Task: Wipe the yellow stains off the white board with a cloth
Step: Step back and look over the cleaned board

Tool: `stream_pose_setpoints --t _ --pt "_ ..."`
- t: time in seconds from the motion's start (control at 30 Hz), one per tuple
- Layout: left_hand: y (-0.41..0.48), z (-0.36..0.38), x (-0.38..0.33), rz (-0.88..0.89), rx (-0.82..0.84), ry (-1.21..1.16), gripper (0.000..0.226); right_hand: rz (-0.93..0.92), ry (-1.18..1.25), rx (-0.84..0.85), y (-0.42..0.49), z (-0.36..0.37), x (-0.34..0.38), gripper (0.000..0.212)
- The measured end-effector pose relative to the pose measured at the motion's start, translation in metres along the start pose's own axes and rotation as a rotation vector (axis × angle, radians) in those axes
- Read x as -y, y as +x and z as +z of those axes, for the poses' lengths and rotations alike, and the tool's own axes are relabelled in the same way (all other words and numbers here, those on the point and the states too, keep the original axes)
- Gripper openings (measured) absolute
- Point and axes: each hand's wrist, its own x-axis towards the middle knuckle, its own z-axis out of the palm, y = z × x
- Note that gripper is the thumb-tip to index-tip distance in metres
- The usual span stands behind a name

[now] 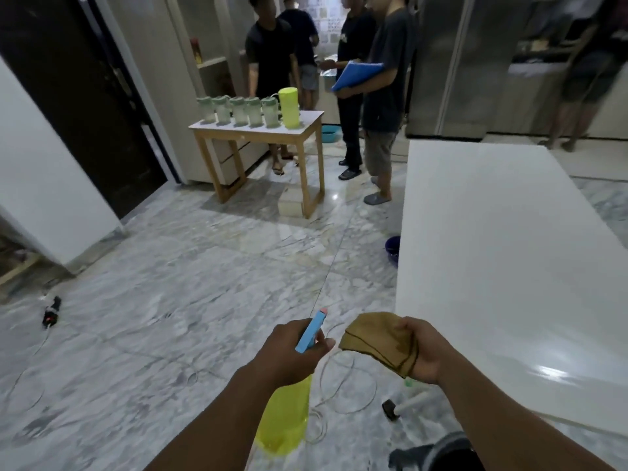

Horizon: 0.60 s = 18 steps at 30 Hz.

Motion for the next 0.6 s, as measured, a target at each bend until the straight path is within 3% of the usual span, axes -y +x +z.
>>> stream_pose_setpoints --t 0.33,0.6 --pt "0.167 -0.093 -0.004 0.256 0.078 0.029 0.028 -0.121 -0.053 -0.187 0.073 0.072 0.073 0.043" --pt "0.288 -0.077 -0.050 0.391 0.261 0.025 0.029 -0.232 0.048 -0.321 0.089 0.033 0.130 0.035"
